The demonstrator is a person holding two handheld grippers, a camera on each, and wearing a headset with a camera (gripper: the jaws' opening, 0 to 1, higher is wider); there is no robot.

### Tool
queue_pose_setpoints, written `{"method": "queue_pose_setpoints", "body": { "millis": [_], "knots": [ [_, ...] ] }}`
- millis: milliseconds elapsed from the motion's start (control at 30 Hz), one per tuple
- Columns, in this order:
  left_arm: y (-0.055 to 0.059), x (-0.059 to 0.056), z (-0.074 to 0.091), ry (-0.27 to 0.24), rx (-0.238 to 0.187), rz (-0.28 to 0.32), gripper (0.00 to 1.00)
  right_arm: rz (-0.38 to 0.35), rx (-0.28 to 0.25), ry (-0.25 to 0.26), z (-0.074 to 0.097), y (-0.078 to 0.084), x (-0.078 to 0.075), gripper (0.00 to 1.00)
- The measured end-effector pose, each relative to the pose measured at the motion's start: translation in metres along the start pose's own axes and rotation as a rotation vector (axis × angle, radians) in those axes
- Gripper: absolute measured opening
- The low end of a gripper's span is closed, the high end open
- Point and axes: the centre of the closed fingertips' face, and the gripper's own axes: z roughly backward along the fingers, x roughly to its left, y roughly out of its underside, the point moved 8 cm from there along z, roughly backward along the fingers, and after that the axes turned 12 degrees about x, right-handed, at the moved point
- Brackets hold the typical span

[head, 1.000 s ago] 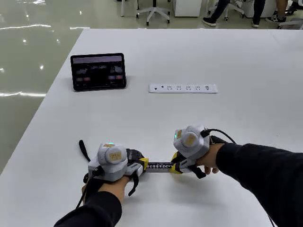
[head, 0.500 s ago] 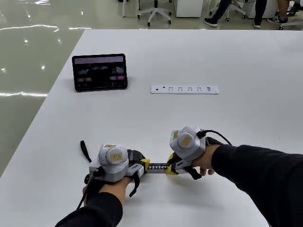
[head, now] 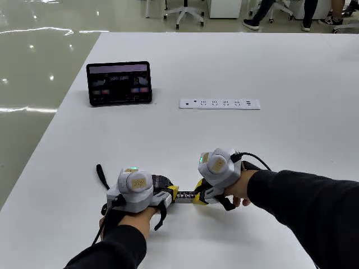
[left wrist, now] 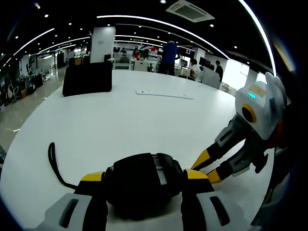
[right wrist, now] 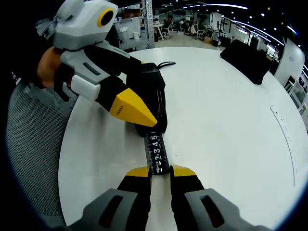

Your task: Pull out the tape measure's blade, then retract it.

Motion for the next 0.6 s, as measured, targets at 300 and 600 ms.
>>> {"method": "queue_pose_setpoints", "body": {
  "millis": [300, 600],
  "knots": [
    [0.0, 0.001, 0.0, 0.001, 0.0, 0.001, 0.58, 0.006, -0.004, -0.001, -0.004, -0.008, 0.002, 0.1],
    [0.0, 0.001, 0.0, 0.003, 0.001, 0.004, 0.58, 0.002, -0.015, -0.003, -0.007, -0.012, 0.001, 0.1]
  ]
}}
